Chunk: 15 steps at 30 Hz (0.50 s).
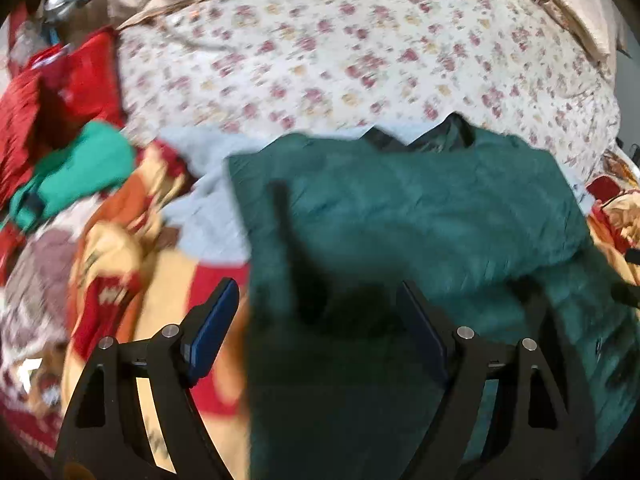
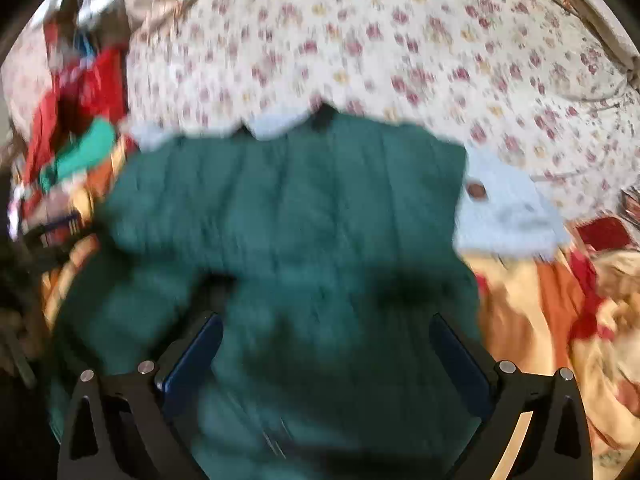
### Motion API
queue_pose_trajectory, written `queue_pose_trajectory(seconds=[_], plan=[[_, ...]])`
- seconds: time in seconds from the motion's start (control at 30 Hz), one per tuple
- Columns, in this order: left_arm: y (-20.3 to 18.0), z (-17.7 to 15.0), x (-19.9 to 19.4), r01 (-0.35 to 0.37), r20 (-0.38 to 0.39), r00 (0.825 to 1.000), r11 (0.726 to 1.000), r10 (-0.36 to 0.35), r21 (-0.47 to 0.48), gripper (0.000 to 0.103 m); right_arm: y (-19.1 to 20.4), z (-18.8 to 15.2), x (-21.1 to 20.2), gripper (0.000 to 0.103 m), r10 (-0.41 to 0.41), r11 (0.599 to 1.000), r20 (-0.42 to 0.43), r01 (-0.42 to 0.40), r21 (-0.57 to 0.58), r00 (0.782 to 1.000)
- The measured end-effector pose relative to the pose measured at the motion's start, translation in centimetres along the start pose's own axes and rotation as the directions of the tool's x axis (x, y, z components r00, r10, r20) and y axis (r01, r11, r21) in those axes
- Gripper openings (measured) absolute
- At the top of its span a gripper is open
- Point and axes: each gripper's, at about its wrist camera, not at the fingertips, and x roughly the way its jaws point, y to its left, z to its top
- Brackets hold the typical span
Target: Fold large clothes
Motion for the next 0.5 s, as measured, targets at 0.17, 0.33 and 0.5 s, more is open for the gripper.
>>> queue_pose_trajectory(seconds=[0.17, 0.33, 0.5], plan=[[2.7, -3.6, -3.4, -0.056, -0.019, 0.998, 0.998, 0.056, -0.018, 0.081, -0.9, -6.1, 0.2, 0.102, 0.042, 0.999, -0.145, -0.045, -0.012, 0.989], [5.4, -6.3, -6.3, -0.094, -0.018, 0.995, 0.995, 0.093, -0.030, 0.081, -1.5, -9.9, -1.9, 0.102, 0.034, 0.999, -0.118, -0.036, -0.019, 0.992], [7.9, -8.4, -7.3, -0.111, -0.048, 0.993, 0.993, 0.108, -0.046, 0.081, -3.5, -11.2, -5.4, 0.102, 0.045, 0.997, -0.014, -0.044, 0.067, 0.999]])
